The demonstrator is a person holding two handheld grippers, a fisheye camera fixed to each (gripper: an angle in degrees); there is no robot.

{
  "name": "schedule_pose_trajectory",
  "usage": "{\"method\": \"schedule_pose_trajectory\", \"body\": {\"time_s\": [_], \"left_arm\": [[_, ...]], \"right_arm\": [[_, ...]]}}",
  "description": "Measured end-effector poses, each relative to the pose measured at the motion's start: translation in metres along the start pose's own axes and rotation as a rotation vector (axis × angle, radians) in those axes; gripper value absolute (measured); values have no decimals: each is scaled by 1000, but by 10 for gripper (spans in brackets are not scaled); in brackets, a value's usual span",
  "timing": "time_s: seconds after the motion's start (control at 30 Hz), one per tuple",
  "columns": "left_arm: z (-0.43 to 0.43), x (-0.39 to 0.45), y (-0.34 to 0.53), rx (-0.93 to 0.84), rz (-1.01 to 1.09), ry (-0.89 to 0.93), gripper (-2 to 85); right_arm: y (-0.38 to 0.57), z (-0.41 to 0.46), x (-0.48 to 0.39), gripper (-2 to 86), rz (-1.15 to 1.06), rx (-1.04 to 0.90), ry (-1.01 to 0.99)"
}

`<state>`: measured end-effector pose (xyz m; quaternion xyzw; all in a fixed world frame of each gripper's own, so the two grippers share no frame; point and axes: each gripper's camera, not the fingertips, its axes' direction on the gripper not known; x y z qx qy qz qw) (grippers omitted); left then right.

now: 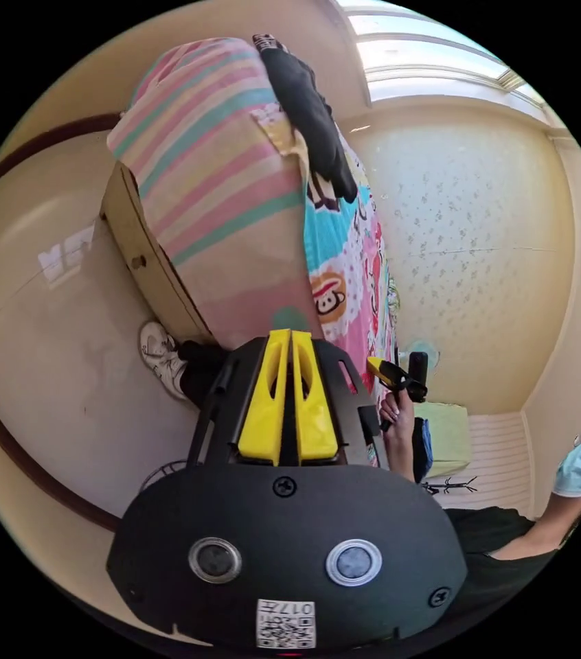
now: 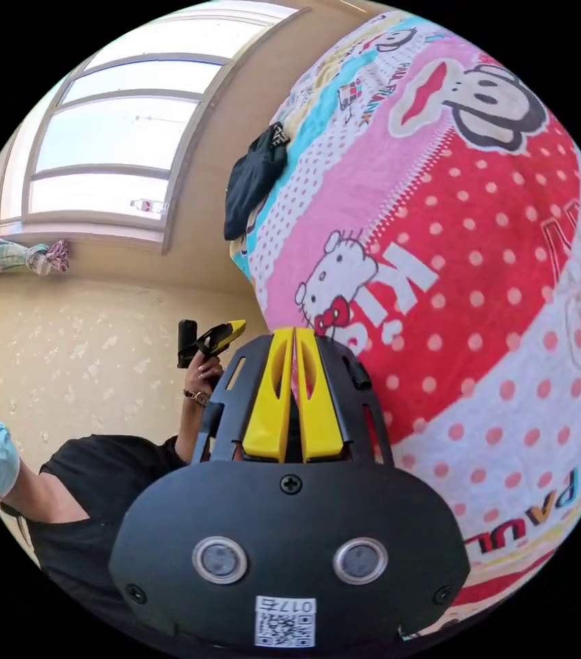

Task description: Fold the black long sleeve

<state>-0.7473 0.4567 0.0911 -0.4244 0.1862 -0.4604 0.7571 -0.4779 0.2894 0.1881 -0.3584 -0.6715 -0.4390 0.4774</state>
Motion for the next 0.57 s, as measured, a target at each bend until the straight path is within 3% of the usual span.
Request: {"method": "schedule_pose_trajectory", "body": {"time_s": [0.13,0.2,0.3,0.47,0.57], "left_arm": [[53,93,8,-188,234,-77,-9],[113,177,24,-370,466,-205,-10],[198,273,68,-491,758,-340,-10],[356,370,150,-893,1068,-418,-10],[439,380,195,-952,1165,-630,-10]], "right_arm": [[85,-36,-31,4,58,34,341],[120,-53,-46,4,102,40,503],[177,-82,-66,5,206,80,653],[280,-141,-96,7,363,269,622],[355,-192,-127,10,407,478,530]]}}
